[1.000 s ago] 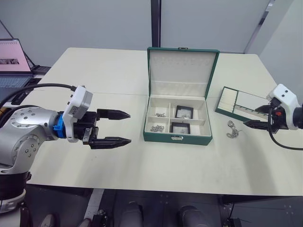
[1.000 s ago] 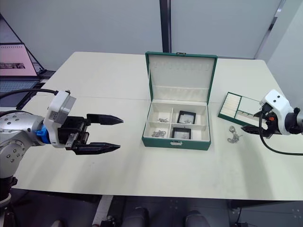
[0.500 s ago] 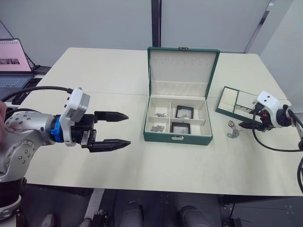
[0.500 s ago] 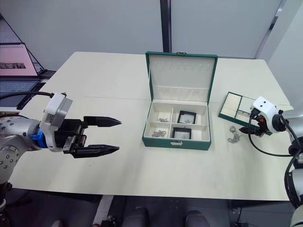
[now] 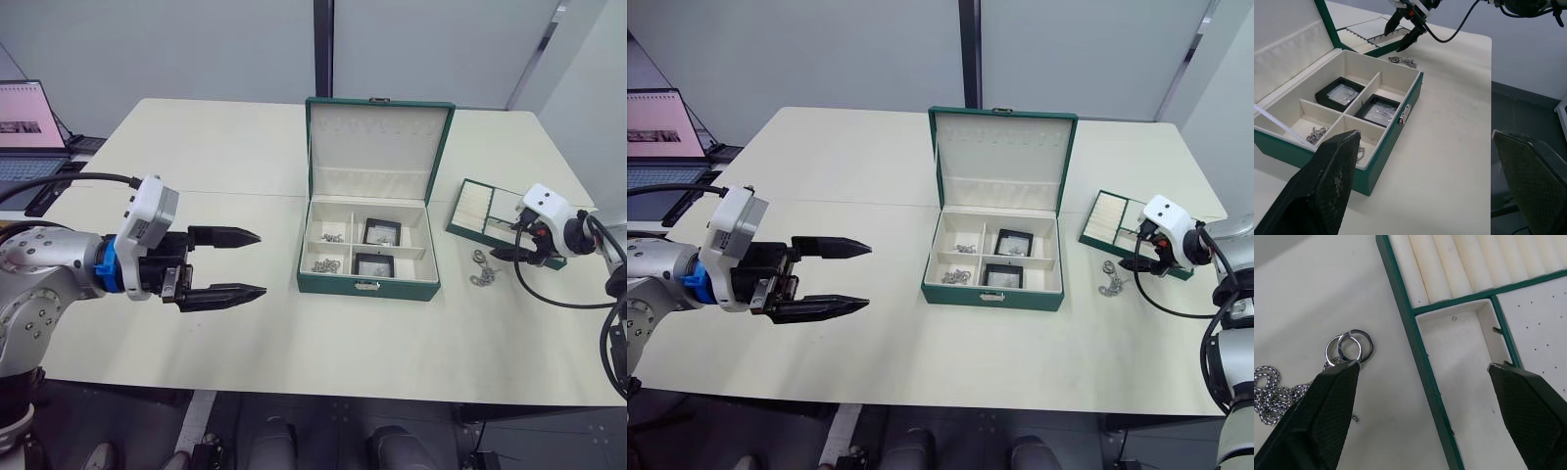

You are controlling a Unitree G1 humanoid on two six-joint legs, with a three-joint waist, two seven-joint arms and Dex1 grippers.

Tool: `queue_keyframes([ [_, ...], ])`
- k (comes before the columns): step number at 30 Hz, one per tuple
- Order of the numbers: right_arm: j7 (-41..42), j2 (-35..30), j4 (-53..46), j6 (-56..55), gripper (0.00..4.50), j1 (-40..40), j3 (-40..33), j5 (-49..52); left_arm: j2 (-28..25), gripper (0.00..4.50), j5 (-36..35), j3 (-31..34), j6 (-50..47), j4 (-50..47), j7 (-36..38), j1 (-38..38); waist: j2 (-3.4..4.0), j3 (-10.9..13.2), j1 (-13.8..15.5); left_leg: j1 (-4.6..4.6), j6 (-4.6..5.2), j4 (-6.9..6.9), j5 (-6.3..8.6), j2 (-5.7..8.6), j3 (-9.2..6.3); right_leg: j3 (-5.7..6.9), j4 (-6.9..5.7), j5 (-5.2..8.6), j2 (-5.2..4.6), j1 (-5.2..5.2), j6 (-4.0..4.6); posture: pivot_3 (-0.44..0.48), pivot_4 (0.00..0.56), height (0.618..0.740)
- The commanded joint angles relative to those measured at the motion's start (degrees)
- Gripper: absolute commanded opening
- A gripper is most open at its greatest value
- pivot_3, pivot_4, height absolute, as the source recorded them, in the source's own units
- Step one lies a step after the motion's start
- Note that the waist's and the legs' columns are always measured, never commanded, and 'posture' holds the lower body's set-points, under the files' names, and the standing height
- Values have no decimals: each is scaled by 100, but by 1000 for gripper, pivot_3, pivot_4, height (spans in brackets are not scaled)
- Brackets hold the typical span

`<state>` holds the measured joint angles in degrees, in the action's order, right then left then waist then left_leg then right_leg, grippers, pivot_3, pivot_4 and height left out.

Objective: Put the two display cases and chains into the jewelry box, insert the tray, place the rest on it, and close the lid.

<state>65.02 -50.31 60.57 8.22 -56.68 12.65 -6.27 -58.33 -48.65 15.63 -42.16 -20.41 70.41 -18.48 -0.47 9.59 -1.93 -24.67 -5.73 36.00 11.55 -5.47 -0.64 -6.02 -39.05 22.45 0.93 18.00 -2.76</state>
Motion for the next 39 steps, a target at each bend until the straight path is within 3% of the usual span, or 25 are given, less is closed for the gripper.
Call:
queue_keyframes([
  [1,5,-71,-77,14,4445,-73,-79,-127,-86,4500,-81,156,24,-130,-28,-57,0,0,0,0,0,0,0,0,0,0,0,0,0,0,0,0,150,740],
  [19,-139,79,72,160,4445,-230,-56,-594,-74,4500,-67,97,38,-138,-112,-130,0,0,-2,0,0,0,0,0,0,0,-1,0,0,-1,0,0,150,740],
  [22,-161,89,94,141,3812,-239,-56,-646,-75,4500,-56,81,46,-134,-123,-145,0,0,-2,1,0,1,0,0,0,0,-1,0,0,-1,0,0,150,740],
  [28,-60,95,86,188,1834,-232,-37,-667,-100,4500,-24,101,75,-119,-82,-109,0,0,-3,1,0,0,0,0,1,0,0,0,0,-1,0,0,150,740],
  [34,48,77,29,233,283,-184,-36,-691,-98,4500,-45,143,74,-168,-89,-43,0,0,-3,3,0,1,0,0,0,1,0,0,0,-3,0,0,150,740],
  [36,62,73,25,248,6,-186,-39,-698,-86,4500,-31,125,91,-155,-86,-44,0,0,-3,6,0,0,0,0,0,2,0,0,0,-7,0,0,150,740],
  [39,93,47,17,280,6,-225,-43,-706,-59,4500,-32,99,90,-151,-115,-73,0,0,-3,10,0,0,0,0,0,2,0,0,0,-13,0,0,150,740],
])
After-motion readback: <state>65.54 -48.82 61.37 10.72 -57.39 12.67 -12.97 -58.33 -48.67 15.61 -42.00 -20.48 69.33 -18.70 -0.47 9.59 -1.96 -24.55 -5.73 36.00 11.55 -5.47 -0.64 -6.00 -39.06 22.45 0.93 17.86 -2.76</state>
